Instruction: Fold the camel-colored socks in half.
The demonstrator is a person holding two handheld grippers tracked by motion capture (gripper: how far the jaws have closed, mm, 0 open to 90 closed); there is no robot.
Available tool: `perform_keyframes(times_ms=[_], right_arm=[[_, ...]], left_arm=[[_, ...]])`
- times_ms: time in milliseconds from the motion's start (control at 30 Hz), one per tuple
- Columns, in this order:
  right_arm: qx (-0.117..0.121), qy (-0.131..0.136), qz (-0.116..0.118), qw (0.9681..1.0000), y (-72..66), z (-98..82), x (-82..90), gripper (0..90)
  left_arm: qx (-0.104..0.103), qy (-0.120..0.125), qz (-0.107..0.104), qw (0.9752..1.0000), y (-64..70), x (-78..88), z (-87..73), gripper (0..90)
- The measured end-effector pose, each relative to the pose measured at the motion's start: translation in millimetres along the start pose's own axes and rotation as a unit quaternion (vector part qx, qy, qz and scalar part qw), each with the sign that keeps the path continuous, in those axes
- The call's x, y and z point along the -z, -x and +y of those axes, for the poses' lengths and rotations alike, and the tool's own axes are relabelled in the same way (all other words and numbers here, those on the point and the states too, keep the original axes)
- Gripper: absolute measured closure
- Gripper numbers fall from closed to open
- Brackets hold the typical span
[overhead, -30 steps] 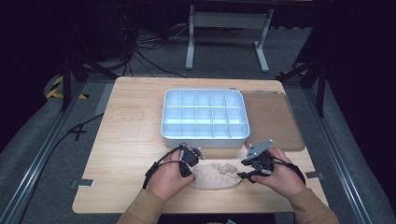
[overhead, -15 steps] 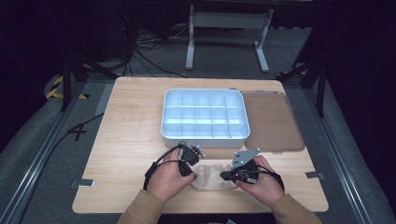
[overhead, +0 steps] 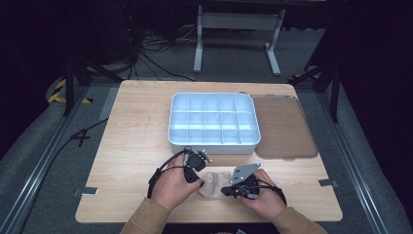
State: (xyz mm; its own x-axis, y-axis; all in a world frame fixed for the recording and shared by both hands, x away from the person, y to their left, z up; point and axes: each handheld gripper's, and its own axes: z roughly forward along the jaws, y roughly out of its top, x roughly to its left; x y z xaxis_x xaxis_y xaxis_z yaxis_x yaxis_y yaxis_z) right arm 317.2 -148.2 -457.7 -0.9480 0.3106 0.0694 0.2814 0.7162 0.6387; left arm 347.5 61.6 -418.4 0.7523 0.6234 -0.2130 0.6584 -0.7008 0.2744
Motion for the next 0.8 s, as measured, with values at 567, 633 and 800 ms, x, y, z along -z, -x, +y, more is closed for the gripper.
perform_keyframes(times_ms=[567,633,800], right_arm=[[0.008,-0.005,-0.007,0.9999,-0.1,-4.5,-4.7,89.7],[0.007,-0.004,-0.01,0.9999,-0.5,-4.8,-4.9,89.7],[0.002,0.009,-0.013,0.9999,-1.0,-6.8,-1.1,89.3]], left_arm=[[-0.005,0.012,-0.015,0.9998,3.3,9.7,0.3,84.6],[-0.004,0.014,-0.014,0.9998,5.1,11.2,0.6,84.6],[-0.01,0.015,-0.013,0.9998,12.2,17.5,4.9,84.6]])
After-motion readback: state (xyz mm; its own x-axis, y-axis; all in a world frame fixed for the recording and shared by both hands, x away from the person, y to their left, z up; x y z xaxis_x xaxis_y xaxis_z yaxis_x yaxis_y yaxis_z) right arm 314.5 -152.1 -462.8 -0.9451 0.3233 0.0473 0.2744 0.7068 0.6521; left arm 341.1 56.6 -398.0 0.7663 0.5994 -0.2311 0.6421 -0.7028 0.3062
